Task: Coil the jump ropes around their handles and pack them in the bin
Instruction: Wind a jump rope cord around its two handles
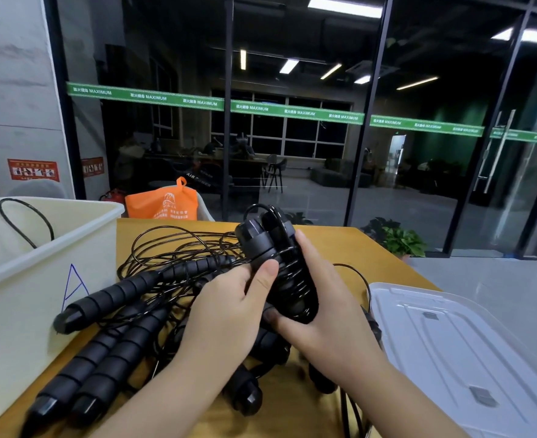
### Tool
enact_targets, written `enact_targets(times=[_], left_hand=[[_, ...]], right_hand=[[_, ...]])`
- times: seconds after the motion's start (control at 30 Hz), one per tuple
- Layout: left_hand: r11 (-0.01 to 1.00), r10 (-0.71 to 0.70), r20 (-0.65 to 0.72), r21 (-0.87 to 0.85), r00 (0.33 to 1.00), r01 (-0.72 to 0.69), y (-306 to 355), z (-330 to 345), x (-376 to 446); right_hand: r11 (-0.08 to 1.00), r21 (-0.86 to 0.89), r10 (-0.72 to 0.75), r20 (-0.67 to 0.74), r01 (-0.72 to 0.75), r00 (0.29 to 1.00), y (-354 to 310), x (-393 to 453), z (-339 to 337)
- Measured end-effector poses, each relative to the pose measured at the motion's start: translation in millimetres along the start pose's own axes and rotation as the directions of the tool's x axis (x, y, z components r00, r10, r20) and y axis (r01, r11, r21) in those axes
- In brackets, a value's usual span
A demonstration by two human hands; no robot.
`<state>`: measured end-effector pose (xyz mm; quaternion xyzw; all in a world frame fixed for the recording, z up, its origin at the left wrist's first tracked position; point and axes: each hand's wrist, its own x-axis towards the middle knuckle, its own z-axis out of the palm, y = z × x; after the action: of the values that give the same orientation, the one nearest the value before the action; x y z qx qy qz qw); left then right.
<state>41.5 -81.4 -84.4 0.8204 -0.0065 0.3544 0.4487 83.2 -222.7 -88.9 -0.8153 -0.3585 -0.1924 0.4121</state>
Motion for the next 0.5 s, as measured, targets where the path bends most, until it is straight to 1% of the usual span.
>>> enact_targets(times=[0.1, 0.17, 0.27, 0.37, 0.43, 0.5], left_hand=[[0.998, 0.054, 0.025, 0.023, 0.998, -0.054, 2, -2, 0], [0.987, 0.129, 0.021, 0.09, 0.991, -0.13, 1, -5, -1], [0.945, 0.248, 0.017, 0.214, 0.969, -0.246, -4, -7, 1], [0.893, 0.325, 0.045, 0.315, 0.945, -0.322, -9, -9, 6], [0.855, 0.34, 0.025, 0.407, 0.94, -0.321, -14, -13, 10], [0.837, 0.298, -0.031, 0.489, 0.954, -0.245, -23, -22, 17]], right_hand=[[0.999, 0.018, -0.033, -0.03, 0.034, 0.999, -2, -1, 0], [0.997, 0.076, -0.006, -0.061, 0.011, 0.998, -1, 0, 0], [0.986, 0.163, 0.033, -0.105, -0.016, 0.994, 4, 1, -3], [0.952, 0.303, 0.088, -0.123, -0.047, 0.989, 4, 1, -7], [0.915, 0.399, 0.142, -0.166, -0.065, 0.976, 3, 3, -12], [0.87, 0.487, 0.205, -0.215, -0.077, 0.955, 4, 5, -18]])
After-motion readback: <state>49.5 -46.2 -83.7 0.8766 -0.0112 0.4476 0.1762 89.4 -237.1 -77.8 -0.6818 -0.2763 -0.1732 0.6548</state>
